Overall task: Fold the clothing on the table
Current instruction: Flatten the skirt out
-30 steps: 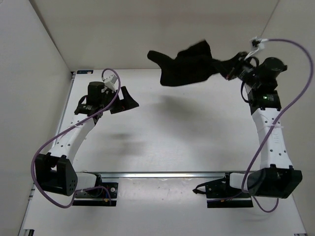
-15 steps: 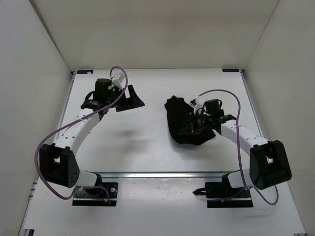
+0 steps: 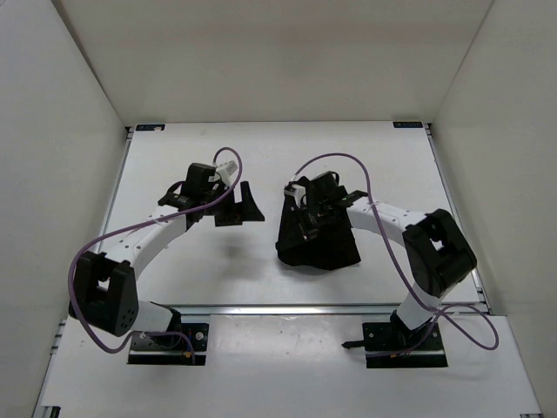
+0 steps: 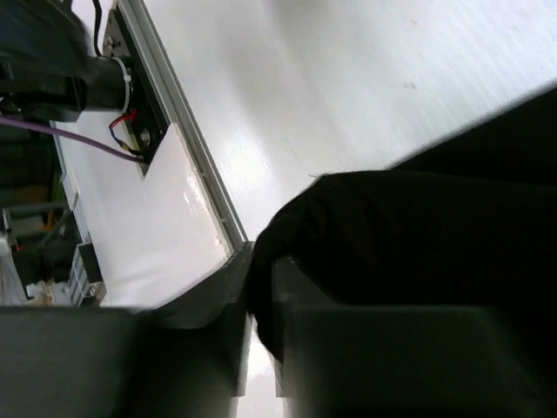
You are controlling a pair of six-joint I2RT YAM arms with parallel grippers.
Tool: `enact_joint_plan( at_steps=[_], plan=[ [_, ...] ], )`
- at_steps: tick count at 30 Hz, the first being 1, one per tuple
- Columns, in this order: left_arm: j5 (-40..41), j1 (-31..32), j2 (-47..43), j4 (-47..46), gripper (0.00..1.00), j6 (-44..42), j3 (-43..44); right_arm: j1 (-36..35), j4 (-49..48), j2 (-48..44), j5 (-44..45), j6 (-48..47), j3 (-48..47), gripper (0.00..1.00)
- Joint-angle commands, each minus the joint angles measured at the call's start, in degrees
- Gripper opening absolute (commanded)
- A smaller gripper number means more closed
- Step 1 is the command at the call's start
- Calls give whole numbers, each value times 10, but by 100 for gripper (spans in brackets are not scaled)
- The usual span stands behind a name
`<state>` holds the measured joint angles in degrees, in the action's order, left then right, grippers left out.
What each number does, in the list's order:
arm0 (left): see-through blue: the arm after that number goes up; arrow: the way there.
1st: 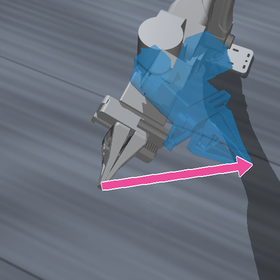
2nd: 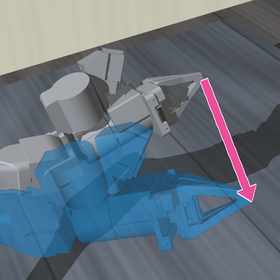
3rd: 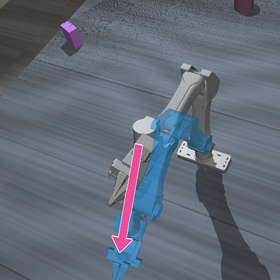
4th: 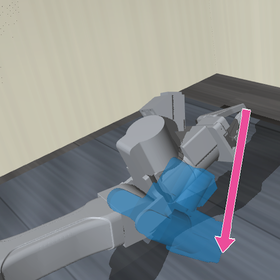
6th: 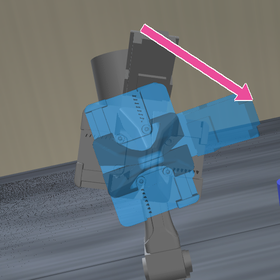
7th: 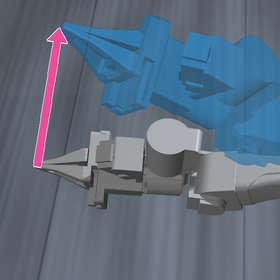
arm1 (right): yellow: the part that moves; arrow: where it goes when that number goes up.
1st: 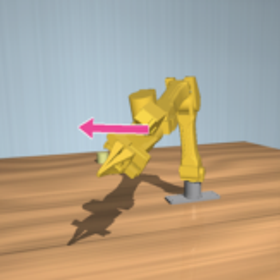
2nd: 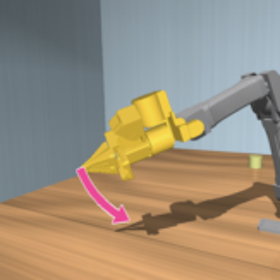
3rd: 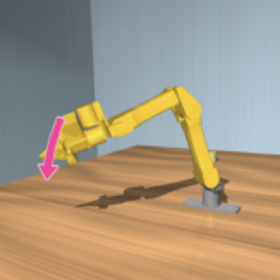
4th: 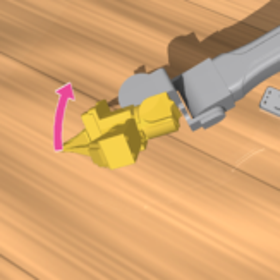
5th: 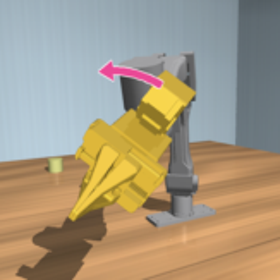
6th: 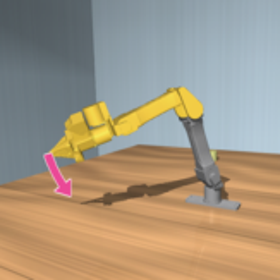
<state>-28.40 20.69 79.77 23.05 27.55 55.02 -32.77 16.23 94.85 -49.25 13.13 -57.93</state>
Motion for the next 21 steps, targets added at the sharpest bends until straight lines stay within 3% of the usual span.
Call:
enact_joint_plan(
  at_steps=[1, 2, 3, 7, 10, 13, 18, 21],
  plan=[
    [17, -37, -65, 17, 99, 5, -40, -47, -16, 14, -14, -12, -67, 23],
    [11, -47, -71, 23, 99, 3, -42, -51, -2, 7, 3, -16, -65, 36],
    [11, -48, -72, 28, 99, -1, -47, -56, -3, 3, 10, -13, -61, 40],
    [5, -16, -78, 31, 98, 8, -62, -16, -59, -89, 23, 69, 36, 73],
    [-9, 16, -84, -12, 99, 47, -90, 24, -66, -192, 82, 105, 103, 87],
    [-17, 39, -93, -58, 99, 85, -127, 126, -24, -297, 153, 136, 165, 87],
    [-12, 50, -60, -59, 94, 85, -119, 309, 42, -438, 155, 157, 267, 84],
    [-19, 59, -27, -49, 88, 82, -97, 342, 80, -458, 169, 155, 303, 84]
  ],
)
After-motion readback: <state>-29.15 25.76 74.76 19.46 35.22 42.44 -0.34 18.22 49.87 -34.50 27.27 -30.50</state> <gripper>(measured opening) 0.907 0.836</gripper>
